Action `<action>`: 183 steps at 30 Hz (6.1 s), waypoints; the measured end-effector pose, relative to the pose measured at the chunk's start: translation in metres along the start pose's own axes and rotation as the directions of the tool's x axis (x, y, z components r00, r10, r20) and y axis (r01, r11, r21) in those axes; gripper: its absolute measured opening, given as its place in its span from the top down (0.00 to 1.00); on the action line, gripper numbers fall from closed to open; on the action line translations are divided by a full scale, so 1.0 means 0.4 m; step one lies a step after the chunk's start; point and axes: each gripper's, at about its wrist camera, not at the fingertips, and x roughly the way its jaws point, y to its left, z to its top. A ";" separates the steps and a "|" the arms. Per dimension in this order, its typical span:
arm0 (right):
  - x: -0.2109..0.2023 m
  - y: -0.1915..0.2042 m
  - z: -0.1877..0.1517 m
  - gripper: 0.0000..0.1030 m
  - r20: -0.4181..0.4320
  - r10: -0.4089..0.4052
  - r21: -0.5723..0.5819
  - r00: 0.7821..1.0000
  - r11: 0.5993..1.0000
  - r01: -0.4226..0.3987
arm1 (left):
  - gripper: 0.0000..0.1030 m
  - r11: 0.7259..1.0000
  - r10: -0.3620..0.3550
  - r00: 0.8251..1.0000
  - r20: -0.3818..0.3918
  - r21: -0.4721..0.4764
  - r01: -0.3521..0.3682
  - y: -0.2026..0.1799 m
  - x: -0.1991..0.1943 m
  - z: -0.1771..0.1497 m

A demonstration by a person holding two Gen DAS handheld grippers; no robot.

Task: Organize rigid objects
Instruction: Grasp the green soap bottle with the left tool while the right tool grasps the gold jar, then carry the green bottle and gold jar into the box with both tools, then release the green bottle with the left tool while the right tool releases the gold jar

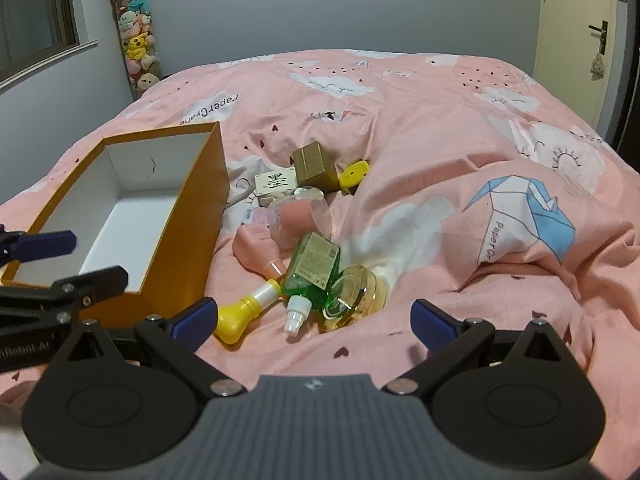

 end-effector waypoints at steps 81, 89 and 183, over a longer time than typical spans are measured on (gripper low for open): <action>0.382 -0.201 0.051 0.67 -0.303 0.272 0.180 0.913 0.958 -0.225 | 0.53 0.932 -0.354 0.785 -0.508 -0.261 0.251 -0.035 0.529 0.119; 0.383 -0.200 0.048 0.67 -0.301 0.257 0.166 0.918 0.962 -0.215 | 0.53 0.946 -0.284 0.805 -0.521 -0.291 0.145 -0.055 0.555 0.108; 0.395 0.471 0.230 0.71 -0.588 0.065 -0.647 0.806 0.561 -0.517 | 0.76 0.871 -0.149 0.911 -0.386 -0.487 -0.064 0.416 0.261 -0.037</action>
